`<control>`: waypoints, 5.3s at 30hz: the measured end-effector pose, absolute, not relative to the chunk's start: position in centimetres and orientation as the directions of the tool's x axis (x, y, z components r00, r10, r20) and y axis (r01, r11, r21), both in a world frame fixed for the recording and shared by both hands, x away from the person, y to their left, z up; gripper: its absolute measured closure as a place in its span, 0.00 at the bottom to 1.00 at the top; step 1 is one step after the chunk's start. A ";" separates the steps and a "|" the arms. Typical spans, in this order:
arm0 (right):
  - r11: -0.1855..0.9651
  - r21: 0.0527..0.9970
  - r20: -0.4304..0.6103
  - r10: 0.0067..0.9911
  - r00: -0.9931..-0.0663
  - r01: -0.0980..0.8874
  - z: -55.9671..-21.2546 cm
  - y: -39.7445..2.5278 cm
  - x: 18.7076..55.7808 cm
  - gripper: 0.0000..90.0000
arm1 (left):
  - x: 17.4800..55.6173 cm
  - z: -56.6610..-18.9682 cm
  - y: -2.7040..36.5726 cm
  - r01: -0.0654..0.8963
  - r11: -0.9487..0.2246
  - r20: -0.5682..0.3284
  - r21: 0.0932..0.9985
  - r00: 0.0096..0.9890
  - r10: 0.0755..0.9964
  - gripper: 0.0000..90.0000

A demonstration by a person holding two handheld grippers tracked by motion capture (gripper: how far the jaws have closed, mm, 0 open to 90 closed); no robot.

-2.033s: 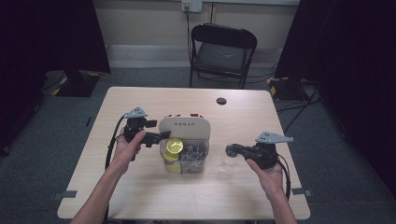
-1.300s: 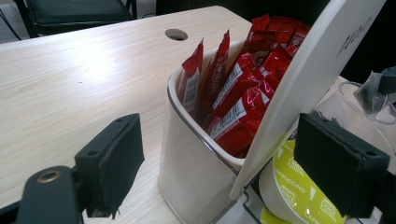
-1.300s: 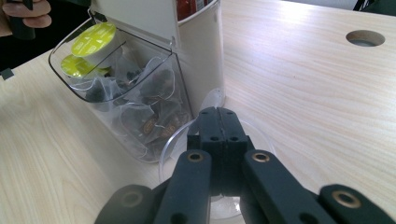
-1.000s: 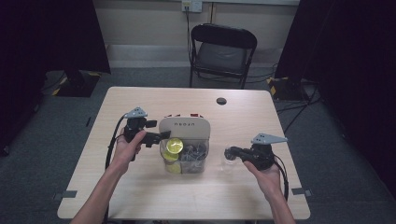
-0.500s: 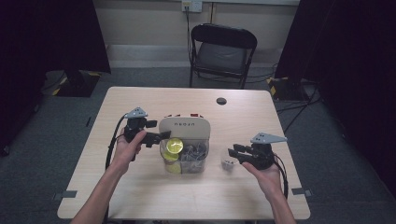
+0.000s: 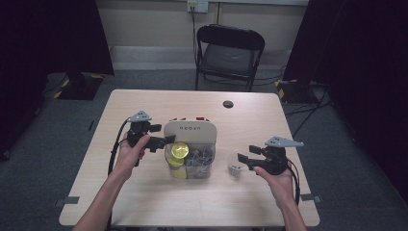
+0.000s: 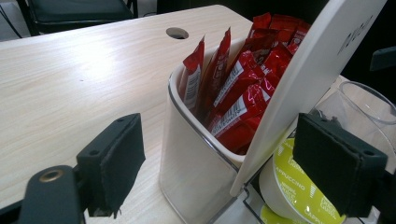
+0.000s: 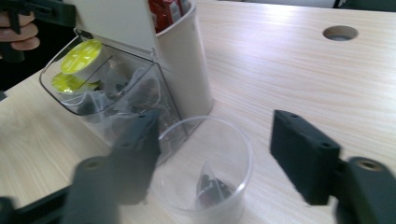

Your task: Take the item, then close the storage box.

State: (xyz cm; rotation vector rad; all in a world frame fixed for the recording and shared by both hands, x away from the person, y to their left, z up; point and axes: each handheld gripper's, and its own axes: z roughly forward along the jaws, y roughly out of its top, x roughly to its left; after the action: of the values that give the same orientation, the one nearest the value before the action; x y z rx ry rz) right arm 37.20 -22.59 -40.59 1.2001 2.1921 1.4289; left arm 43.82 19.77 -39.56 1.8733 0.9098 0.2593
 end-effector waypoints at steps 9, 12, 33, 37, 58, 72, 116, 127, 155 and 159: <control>0.141 0.848 0.216 0.788 -0.577 0.511 -41.0 -24.7 36.0 0.28 | 43.7 -39.5 19.9 0.476 -0.224 -0.205 0.850 0.692 0.692 0.19; 0.142 0.845 0.206 0.803 -0.560 0.515 -41.3 -25.5 35.5 0.26 | 43.8 -39.5 19.9 0.476 -0.223 -0.205 0.851 0.692 0.692 0.18; 0.199 0.735 0.156 0.881 -0.447 0.648 -46.8 -28.4 34.7 0.17 | 43.5 -39.2 20.4 0.471 -0.221 -0.196 0.854 0.684 0.702 0.20; 0.223 0.714 0.131 0.889 -0.439 0.664 -47.5 -28.3 35.0 0.17 | 43.4 -39.0 21.0 0.472 -0.213 -0.200 0.856 0.681 0.704 0.20; 0.297 0.698 -0.005 0.912 -0.409 0.652 -49.5 -28.0 35.1 0.16 | 43.9 -37.5 23.9 0.453 -0.105 -0.229 0.886 0.622 0.749 0.19; 0.281 0.732 -0.014 0.916 -0.400 0.620 -50.0 -28.1 34.9 0.15 | 44.8 -38.2 22.9 0.459 -0.113 -0.210 0.881 0.596 0.775 0.19; 0.281 0.734 -0.012 0.916 -0.402 0.618 -50.0 -28.1 34.9 0.15 | 44.3 -37.8 22.5 0.456 -0.088 -0.269 0.886 0.658 0.703 0.27; 0.287 0.734 -0.013 0.912 -0.411 0.615 -50.0 -28.1 35.0 0.15 | 44.4 -38.1 21.7 0.465 -0.110 -0.274 0.878 0.679 0.681 0.25; 0.290 0.734 -0.013 0.910 -0.415 0.614 -50.0 -28.1 35.0 0.15 | 44.0 -38.5 21.8 0.479 -0.135 -0.272 0.867 0.683 0.678 0.23; 0.292 0.734 -0.013 0.909 -0.417 0.613 -50.0 -28.1 35.0 0.15 | 44.0 -38.7 21.6 0.481 -0.138 -0.273 0.866 0.684 0.676 0.23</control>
State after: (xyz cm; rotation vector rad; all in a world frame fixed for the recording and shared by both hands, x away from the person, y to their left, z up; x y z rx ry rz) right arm 34.98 -28.13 -50.01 1.3606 2.1350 0.9236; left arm 43.99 21.59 -38.68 1.7864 0.9227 0.2188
